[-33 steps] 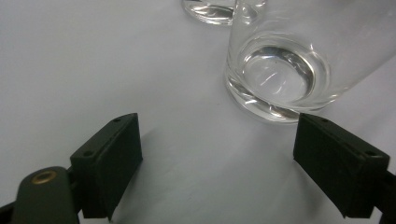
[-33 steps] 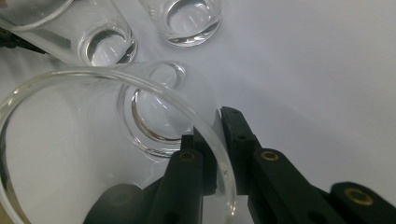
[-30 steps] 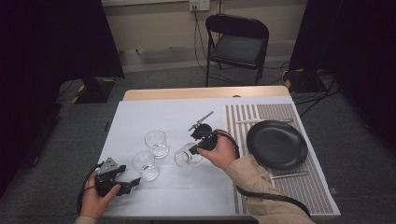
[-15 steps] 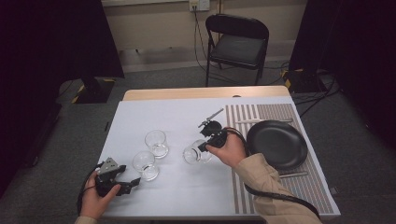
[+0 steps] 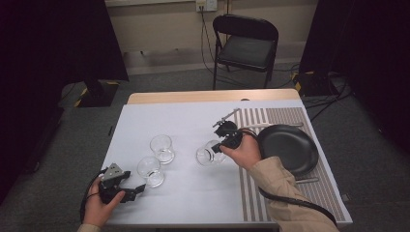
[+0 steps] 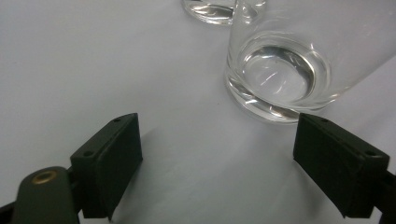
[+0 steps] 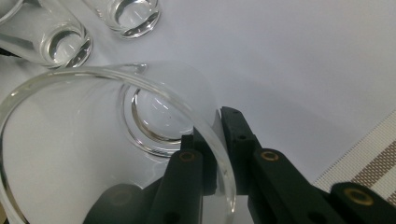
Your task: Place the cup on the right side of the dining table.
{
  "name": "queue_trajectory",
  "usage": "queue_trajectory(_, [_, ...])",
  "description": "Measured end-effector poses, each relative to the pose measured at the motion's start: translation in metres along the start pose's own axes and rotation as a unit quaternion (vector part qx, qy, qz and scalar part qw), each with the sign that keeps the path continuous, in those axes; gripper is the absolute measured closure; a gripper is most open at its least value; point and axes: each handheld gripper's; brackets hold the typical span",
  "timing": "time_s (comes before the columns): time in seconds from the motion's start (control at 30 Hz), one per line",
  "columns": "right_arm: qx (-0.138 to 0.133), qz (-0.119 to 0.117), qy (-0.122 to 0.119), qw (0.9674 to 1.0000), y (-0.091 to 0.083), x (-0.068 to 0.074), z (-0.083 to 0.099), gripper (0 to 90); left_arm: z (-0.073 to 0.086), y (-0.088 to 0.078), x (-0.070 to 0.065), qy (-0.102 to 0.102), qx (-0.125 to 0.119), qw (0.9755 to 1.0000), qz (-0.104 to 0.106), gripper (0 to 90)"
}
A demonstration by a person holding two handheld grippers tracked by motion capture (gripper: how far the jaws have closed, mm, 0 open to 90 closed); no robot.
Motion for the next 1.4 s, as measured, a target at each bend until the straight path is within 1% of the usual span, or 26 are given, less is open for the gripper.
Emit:
queue_trajectory(0.23, [-0.003,0.003,0.011,0.9999,-0.006,-0.007,0.001,85.1,0.000,0.000,0.000,0.002,0.001,1.0000,0.000,14.7])
queue_trajectory(0.33, [-0.003,0.009,0.014,0.9998,-0.008,-0.010,0.001,85.1,0.000,0.000,-0.001,0.001,0.001,1.0000,0.000,14.7])
queue_trajectory(0.37, [-0.003,0.010,0.013,0.9999,-0.008,-0.011,0.001,85.1,0.000,0.000,-0.001,0.001,0.001,1.0000,0.000,14.7])
queue_trajectory(0.47, [-0.002,0.008,0.021,0.9997,-0.009,-0.014,0.002,85.1,0.000,0.001,-0.001,0.004,0.001,1.0000,-0.001,14.7])
queue_trajectory(0.5, [-0.002,0.012,0.021,0.9997,-0.009,-0.015,0.002,85.1,-0.001,0.000,-0.001,0.004,0.002,1.0000,-0.002,14.6])
queue_trajectory(0.6, [-0.006,0.011,0.026,0.9996,-0.010,-0.018,0.002,85.1,0.000,0.000,-0.001,0.004,0.002,1.0000,-0.001,14.7])
queue_trajectory(0.67, [-0.005,0.016,0.028,0.9995,-0.012,-0.020,0.003,85.1,-0.001,0.001,-0.001,0.005,0.002,1.0000,-0.002,14.7])
queue_trajectory(0.83, [-0.007,0.017,0.037,0.9992,-0.014,-0.025,0.003,85.1,0.000,0.001,-0.001,0.004,0.002,1.0000,-0.002,14.7])
queue_trajectory(1.0, [-0.008,0.019,0.038,0.9991,-0.014,-0.028,0.004,85.1,-0.001,0.001,-0.002,0.005,0.003,1.0000,-0.003,14.6])
queue_trajectory(1.07, [-0.008,0.019,0.043,0.9989,-0.015,-0.029,0.004,85.1,-0.001,0.000,-0.001,0.009,0.005,0.9999,-0.005,14.6])
queue_trajectory(1.2, [-0.010,0.022,0.046,0.9987,-0.016,-0.031,0.004,85.1,-0.001,0.001,-0.002,0.006,0.003,1.0000,-0.004,14.6])
queue_trajectory(1.23, [-0.011,0.023,0.044,0.9987,-0.016,-0.032,0.004,85.1,-0.001,0.000,-0.001,0.009,0.005,0.9999,-0.005,14.6])
queue_trajectory(1.4, [-0.014,0.023,0.052,0.9983,-0.019,-0.036,0.004,85.1,0.000,0.000,0.000,0.001,0.000,1.0000,0.001,14.4])
Point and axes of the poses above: each handheld gripper's, and its own axes: y roughly forward along the jaws, z roughly out of its underside, x roughly to its left, and after that the axes turned 10 degrees about y, right-handed
